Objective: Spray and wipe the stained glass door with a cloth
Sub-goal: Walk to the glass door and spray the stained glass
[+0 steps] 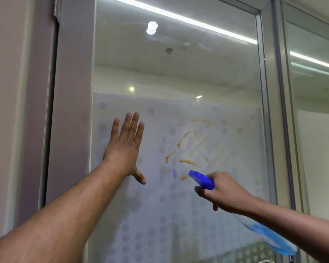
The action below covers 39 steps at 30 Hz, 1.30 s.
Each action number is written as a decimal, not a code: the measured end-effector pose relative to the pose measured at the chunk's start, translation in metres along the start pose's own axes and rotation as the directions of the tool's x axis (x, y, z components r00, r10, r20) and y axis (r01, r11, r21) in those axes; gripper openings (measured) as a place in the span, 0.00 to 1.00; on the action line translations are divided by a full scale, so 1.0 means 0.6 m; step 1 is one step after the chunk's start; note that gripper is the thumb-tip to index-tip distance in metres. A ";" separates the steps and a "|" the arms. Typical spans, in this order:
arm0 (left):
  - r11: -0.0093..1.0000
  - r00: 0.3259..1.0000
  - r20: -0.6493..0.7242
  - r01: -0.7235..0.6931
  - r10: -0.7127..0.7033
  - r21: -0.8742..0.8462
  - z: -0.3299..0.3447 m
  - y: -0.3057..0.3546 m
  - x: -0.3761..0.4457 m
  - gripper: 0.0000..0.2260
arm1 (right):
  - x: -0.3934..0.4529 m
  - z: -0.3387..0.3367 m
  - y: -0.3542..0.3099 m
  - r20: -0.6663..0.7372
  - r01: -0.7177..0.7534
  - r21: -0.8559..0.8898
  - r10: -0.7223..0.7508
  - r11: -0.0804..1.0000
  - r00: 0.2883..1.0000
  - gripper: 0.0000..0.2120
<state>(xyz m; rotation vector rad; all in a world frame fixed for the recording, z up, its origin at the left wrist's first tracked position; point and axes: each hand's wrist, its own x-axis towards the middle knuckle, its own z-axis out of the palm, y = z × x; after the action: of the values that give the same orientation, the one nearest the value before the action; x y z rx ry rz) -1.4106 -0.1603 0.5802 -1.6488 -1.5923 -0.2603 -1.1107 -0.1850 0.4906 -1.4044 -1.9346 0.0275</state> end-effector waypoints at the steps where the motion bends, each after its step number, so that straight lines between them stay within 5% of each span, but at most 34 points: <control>1: 1.000 1.000 -0.004 -0.001 0.001 0.000 0.000 0.000 0.000 0.80 | 0.001 -0.006 0.012 -0.001 -0.019 -0.013 0.019 1.000 1.000 0.20; 6: 1.000 1.000 -0.012 -0.005 0.005 -0.003 0.004 -0.001 0.002 0.81 | 0.012 -0.046 0.080 -0.110 -0.130 -0.034 0.126 0.991 0.986 0.17; 15: 1.000 1.000 -0.005 -0.006 0.006 0.000 -0.001 -0.001 0.004 0.80 | 0.048 -0.123 0.136 -0.323 -0.274 0.274 0.357 0.922 0.877 0.16; 23: 1.000 1.000 0.012 0.000 0.000 -0.004 0.000 0.001 0.000 0.80 | 0.117 -0.190 0.081 -0.428 -0.186 0.477 0.412 0.859 0.804 0.16; 39: 1.000 1.000 -0.015 -0.006 0.005 -0.020 0.006 -0.003 0.006 0.81 | 0.170 -0.148 -0.156 -0.132 -0.010 0.345 0.059 0.939 0.990 0.14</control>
<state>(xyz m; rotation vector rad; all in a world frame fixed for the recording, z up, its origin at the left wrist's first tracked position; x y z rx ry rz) -1.4129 -0.1552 0.5807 -1.6621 -1.5785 -0.2858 -1.1505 -0.1723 0.6496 -1.1732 -1.6917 0.2650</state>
